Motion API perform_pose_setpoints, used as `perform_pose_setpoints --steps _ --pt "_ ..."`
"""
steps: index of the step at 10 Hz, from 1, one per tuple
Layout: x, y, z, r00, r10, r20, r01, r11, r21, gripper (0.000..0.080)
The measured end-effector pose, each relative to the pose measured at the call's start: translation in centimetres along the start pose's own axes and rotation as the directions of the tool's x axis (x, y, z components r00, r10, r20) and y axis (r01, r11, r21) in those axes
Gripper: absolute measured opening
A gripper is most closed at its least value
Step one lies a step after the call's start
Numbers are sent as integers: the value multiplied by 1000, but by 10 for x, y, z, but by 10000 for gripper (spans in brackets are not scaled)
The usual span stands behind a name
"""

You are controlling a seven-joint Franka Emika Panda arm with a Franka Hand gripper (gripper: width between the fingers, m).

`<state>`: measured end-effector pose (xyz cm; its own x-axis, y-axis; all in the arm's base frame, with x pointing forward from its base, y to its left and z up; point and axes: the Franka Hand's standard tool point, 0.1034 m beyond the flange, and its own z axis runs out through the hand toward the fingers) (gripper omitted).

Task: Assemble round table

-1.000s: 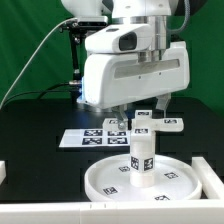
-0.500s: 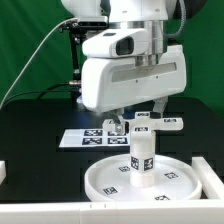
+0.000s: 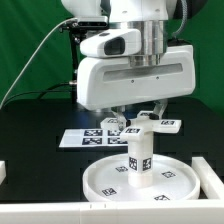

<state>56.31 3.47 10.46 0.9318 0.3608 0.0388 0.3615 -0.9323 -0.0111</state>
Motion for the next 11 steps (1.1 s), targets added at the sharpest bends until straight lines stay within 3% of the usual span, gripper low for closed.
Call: perform_pose_setpoints --steps 2,5,7,9,11 --pt "0 -1 1 966 259 -7 -259 966 7 439" --pt "0 -2 1 755 656 -11 -655 754 43 440" --pt "0 -3 1 613 790 -5 -790 612 41 442" --pt "0 -3 1 563 826 -4 -826 563 39 442" --pt "0 -3 1 454 891 5 -890 453 44 442"
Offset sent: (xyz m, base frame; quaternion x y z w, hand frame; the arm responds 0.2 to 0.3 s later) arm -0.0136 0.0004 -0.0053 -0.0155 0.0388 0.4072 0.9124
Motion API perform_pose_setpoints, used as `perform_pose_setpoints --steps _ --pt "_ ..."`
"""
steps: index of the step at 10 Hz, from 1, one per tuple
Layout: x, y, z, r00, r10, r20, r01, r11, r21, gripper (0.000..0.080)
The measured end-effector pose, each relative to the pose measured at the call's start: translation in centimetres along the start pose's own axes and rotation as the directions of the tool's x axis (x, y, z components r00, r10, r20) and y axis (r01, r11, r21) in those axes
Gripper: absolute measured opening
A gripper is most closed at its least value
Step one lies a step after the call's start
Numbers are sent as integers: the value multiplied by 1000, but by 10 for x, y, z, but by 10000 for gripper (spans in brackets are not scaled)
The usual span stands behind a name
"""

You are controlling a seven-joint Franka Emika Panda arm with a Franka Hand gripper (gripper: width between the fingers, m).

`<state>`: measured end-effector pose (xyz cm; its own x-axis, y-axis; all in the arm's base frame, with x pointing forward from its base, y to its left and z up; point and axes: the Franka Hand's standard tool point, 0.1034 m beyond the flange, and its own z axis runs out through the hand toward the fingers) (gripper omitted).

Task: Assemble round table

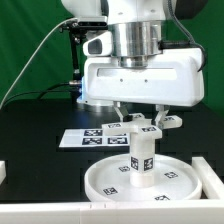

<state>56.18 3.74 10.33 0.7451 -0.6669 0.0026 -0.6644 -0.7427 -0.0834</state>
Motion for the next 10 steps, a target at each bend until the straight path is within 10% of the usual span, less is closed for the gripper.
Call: perform_pose_setpoints --steps 4,7,10 --pt "-2 0 1 872 490 22 -490 872 14 442" --pt "-2 0 0 892 451 14 -452 892 25 442" --pt "-1 -5 -16 974 226 17 -226 974 35 641"
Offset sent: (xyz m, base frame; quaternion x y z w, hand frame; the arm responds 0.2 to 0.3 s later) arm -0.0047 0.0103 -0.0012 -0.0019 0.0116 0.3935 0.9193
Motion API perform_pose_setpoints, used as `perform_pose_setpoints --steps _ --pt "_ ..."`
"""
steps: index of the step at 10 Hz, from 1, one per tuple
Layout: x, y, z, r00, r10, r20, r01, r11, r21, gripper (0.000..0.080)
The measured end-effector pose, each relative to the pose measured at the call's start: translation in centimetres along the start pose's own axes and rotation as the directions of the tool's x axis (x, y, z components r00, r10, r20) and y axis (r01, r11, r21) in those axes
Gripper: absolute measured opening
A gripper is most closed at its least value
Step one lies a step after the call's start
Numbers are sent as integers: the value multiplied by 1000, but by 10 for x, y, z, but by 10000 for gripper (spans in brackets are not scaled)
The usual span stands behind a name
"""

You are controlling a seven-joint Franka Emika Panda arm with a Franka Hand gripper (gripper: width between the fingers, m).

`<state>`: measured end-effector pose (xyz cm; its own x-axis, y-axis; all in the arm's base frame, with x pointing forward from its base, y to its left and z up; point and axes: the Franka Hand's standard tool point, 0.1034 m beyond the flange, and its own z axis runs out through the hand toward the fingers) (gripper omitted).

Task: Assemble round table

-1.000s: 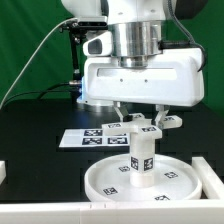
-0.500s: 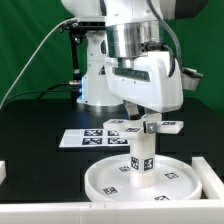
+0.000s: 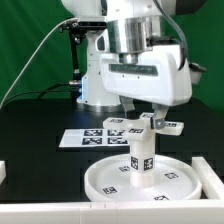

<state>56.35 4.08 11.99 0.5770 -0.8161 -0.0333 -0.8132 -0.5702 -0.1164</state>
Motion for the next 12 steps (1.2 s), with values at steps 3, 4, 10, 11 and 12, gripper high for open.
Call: perform_pose_setpoints --steps 3,4,10,11,12 --pt "0 -5 -10 930 -368 -11 369 930 9 648" --pt "1 -5 -10 859 -511 -13 511 859 10 648" --pt "-1 -4 -6 517 -856 -17 856 517 -3 648" --pt "-1 -3 -4 361 -933 -5 932 361 -26 648" --pt "-1 -3 -4 278 -960 1 960 278 -34 648"
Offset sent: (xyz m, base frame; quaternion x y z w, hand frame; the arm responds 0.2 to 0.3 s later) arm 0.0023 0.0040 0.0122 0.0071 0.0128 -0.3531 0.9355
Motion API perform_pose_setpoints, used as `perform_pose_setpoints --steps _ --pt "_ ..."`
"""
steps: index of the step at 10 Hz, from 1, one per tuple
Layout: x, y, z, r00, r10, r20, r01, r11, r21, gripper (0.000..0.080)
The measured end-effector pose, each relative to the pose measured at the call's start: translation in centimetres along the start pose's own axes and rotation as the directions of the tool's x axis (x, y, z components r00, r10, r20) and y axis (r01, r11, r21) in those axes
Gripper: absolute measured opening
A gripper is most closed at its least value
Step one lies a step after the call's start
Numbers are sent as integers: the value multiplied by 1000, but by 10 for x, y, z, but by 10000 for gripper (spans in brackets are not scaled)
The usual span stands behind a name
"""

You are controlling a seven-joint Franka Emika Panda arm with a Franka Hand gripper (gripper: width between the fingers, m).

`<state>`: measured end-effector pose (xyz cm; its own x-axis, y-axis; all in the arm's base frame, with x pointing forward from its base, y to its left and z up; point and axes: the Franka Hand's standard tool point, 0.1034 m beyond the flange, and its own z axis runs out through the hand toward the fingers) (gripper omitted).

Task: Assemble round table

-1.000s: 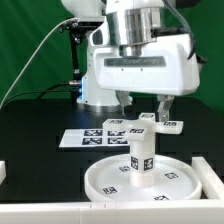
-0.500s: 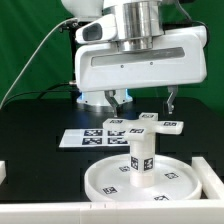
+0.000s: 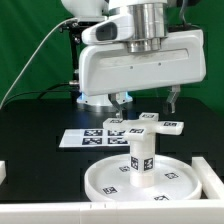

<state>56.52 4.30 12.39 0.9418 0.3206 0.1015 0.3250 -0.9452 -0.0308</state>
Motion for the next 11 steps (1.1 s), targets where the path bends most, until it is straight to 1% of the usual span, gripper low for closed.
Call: perform_pose_setpoints --steps 1,2,3,5,7,8,10,11 --pt "-1 1 2 998 -63 2 63 998 -4 648" --pt "-4 2 5 997 -78 8 78 997 -2 648" --pt "-5 1 8 999 -33 14 33 999 -1 648" --pt "-7 1 14 1000 -15 19 15 1000 -2 648" --pt "-7 3 24 1000 -17 13 17 1000 -13 648" --pt "-7 4 26 1000 -16 7 16 1000 -18 648" --pt "-7 5 26 1000 9 7 -8 1000 -18 646" --pt "-7 4 26 999 32 6 -32 999 -17 467"
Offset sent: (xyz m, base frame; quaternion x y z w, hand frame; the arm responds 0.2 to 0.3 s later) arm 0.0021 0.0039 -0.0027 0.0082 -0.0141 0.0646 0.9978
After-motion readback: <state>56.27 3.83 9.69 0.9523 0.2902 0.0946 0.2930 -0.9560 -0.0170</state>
